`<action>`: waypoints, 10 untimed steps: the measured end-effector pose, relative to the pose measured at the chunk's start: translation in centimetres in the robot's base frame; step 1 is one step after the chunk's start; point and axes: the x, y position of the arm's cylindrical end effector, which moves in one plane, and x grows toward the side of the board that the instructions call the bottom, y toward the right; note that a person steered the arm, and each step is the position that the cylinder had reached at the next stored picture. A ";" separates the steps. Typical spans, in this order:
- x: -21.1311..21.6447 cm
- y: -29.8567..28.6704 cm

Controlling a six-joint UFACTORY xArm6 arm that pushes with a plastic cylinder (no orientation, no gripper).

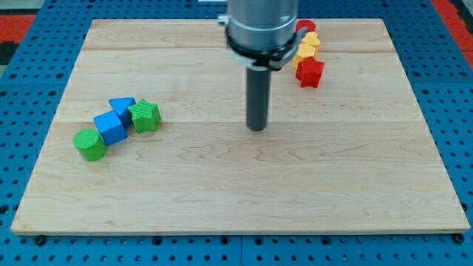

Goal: Place the arm at the center of the board

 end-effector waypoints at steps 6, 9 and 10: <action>-7.1 -16.9; -7.5 -16.9; -8.6 -14.3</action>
